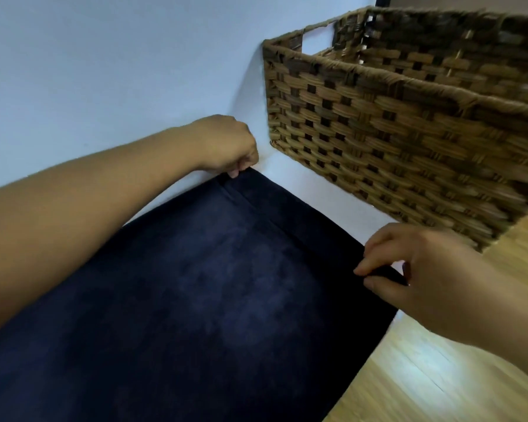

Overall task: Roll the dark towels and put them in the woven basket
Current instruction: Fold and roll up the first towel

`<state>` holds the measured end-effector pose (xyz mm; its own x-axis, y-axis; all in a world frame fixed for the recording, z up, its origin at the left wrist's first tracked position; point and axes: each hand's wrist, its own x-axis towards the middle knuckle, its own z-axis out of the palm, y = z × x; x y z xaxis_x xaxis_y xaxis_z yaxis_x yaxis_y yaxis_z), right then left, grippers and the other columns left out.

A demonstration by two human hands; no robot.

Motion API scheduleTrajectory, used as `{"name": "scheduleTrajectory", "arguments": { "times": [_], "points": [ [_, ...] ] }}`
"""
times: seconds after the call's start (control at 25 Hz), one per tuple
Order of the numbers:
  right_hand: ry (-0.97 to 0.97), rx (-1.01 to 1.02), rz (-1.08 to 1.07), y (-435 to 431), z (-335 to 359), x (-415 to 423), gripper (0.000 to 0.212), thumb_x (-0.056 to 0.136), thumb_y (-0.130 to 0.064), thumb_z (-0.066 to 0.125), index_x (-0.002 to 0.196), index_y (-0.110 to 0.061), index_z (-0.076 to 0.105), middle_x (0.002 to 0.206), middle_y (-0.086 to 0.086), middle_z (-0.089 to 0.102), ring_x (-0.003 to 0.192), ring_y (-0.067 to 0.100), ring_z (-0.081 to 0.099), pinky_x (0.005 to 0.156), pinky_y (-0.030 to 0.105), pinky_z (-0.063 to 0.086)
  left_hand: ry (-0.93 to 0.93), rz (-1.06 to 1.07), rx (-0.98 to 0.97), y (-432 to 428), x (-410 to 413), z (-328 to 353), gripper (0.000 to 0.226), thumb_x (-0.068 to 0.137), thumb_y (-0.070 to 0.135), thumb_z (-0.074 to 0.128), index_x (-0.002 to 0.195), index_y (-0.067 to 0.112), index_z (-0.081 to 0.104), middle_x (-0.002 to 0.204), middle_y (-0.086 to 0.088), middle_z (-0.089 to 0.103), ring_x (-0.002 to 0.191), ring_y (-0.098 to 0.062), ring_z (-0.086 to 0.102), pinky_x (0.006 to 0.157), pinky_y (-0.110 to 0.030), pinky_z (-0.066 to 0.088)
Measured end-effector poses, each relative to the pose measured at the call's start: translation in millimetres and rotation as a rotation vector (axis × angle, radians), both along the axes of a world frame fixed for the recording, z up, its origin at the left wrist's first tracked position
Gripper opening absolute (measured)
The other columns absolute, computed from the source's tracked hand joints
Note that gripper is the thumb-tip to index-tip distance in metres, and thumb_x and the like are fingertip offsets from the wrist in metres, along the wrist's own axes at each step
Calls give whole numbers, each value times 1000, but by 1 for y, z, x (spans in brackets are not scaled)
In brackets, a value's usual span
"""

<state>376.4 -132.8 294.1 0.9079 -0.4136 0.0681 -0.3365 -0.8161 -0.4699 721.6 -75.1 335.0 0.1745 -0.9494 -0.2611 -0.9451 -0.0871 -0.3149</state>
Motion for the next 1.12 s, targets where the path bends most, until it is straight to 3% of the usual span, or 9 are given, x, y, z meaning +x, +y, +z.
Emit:
{"name": "scheduleTrajectory", "arguments": {
  "times": [0.2,0.28,0.36,0.52,0.8,0.92,0.96,1.04,1.12],
  "points": [
    [312,227,-159,1,8,10,49,78,-49,71,114,-51,38,97,-19,57,72,6,63,57,19,53,103,-27,195,-13,1,-10,56,77,2,71,126,26,55,121,1,58,106,-23,55,87,-39,48],
    [181,335,-245,12,0,7,38,79,-41,72,109,-43,49,87,-13,65,59,10,65,44,18,49,190,-31,177,0,7,-15,55,79,2,66,126,29,58,122,1,61,109,-22,56,93,-41,48],
    [-26,366,-284,27,-13,3,32,78,-33,73,103,-43,54,84,-13,61,64,1,62,45,16,46,194,-54,121,11,8,-19,52,80,4,63,125,31,58,121,6,59,110,-19,53,94,-40,47],
    [-197,248,-289,29,-31,-1,40,76,-30,74,109,-46,58,90,-18,54,81,-3,55,57,16,47,154,-116,-97,21,11,-30,50,81,9,66,127,26,59,121,4,60,112,-20,52,93,-38,45],
    [-439,-173,-159,21,-64,-1,56,63,9,81,113,-13,73,95,1,45,81,19,49,66,11,38,155,-191,-669,51,8,-70,44,72,8,49,112,9,69,101,-9,68,93,-34,61,70,-44,54],
    [-455,-259,-72,25,-64,-1,53,63,15,76,110,-10,74,113,5,46,102,26,55,72,16,45,209,-205,-787,84,11,-84,43,83,12,50,122,10,67,120,-11,65,111,-26,57,87,-39,53],
    [-451,-271,-3,28,-63,-3,47,70,13,72,112,-8,73,126,7,48,118,28,54,85,21,50,216,-209,-807,97,12,-88,41,85,11,51,124,9,65,124,-12,64,116,-25,57,93,-38,51],
    [-439,-311,164,35,-64,-6,33,87,-1,63,119,-6,69,145,10,47,139,25,41,110,38,40,235,-198,-824,122,13,-95,38,90,12,52,125,6,64,129,-12,61,122,-26,56,100,-39,48],
    [-389,-379,270,47,-67,-8,35,94,-26,57,120,-7,70,148,8,48,142,25,37,113,49,33,249,-181,-805,136,12,-96,34,94,17,52,123,6,66,130,-10,61,123,-23,57,102,-39,48]
  ]
}}
